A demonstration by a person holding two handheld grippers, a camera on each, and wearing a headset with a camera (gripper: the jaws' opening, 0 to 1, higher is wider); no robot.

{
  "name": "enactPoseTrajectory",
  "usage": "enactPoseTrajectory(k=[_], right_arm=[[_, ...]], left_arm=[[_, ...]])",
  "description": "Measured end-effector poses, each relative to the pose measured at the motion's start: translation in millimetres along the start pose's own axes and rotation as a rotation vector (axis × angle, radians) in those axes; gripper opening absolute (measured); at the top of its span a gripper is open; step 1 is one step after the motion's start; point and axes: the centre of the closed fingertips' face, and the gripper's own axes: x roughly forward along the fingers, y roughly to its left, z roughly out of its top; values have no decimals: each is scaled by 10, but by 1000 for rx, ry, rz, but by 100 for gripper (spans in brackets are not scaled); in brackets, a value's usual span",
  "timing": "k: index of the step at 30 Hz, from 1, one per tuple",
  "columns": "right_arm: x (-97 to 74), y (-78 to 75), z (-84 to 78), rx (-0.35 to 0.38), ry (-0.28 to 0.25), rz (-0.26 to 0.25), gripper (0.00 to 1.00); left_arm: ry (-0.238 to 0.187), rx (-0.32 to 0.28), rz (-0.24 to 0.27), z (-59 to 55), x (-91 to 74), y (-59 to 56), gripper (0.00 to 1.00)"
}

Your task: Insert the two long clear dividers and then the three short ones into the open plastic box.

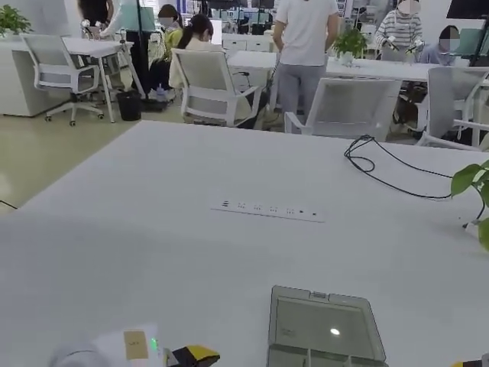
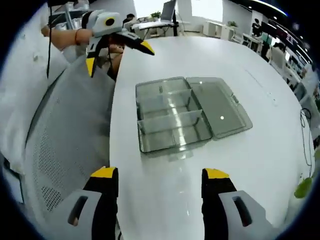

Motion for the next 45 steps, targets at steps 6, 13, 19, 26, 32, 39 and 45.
enactPoseTrajectory(k=[6,13,19,26,32,39,45], right_arm=[[158,-67,-187,-57,73,14,59],[303,-101,-299,-88,118,21,48],[361,-130,-374,-100,148,23,46],[377,-151,-413,-135,176,14,43],[388,-172,-427,-175,201,-16,40],[390,-175,-416,-171,200,-22,34],[391,-165,-410,-172,206,-21,33]], left_arm=[[-1,-3,-3,-1,0,5,100],[0,-7,-10,-19,12,8,100],[-1,-10,-12,-26,15,29,100],[-4,-16,-10,-19,22,51,100],[-3,-17,-12,-23,42,48,100],[-3,-17,-12,-19,50,46,100],[-1,-18,-13,-24,46,43,100]])
